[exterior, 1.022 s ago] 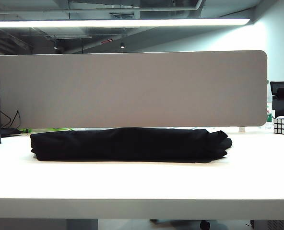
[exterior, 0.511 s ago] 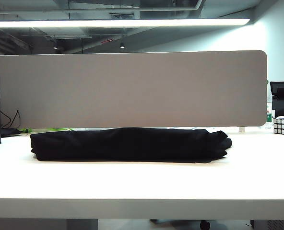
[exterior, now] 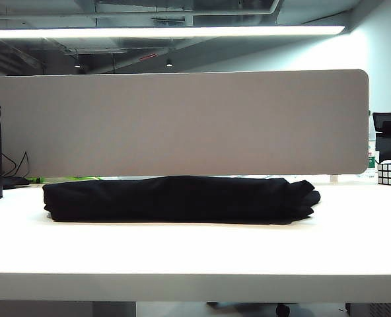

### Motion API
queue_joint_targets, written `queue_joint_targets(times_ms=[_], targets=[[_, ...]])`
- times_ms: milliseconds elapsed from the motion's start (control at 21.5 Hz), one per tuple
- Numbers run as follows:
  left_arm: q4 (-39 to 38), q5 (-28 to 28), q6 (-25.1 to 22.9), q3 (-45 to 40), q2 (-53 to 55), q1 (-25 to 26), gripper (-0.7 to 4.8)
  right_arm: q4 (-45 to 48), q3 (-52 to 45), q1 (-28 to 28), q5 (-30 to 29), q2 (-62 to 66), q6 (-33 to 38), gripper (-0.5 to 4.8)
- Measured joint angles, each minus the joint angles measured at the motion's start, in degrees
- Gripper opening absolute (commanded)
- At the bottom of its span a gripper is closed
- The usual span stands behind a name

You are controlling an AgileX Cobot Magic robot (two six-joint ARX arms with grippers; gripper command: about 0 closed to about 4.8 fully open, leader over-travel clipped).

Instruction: Fold the bottom side of the T-shirt horizontally towards the center, about one-third of the way, then fold the sleeve back towards the center, creating a straight line along the edge of the T-shirt, and finally fold the bottom of the T-shirt up towards the top, creating a neat rectangle.

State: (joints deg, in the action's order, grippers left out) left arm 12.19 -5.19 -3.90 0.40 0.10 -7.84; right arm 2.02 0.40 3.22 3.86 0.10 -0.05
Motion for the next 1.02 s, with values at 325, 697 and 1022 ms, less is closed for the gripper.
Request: queue_joint_targets(times_ms=[325, 697, 1022], targets=[[-3.7, 2.7, 0.0, 0.0, 0.0, 0.0, -0.05, -0.5, 0.0, -1.6, -1.0, 0.0, 1.1, -0.01], [-7.0, 2.8, 0.0, 0.0, 0.0, 0.0, -0.05, -4.4, 0.0, -1.6, -1.0, 0.0, 1.1, -0.01], [-7.0, 2.8, 0.0, 0.0, 0.0, 0.0, -0.05, -4.5, 0.0, -1.6, -1.0, 0.0, 1.1, -0.01]])
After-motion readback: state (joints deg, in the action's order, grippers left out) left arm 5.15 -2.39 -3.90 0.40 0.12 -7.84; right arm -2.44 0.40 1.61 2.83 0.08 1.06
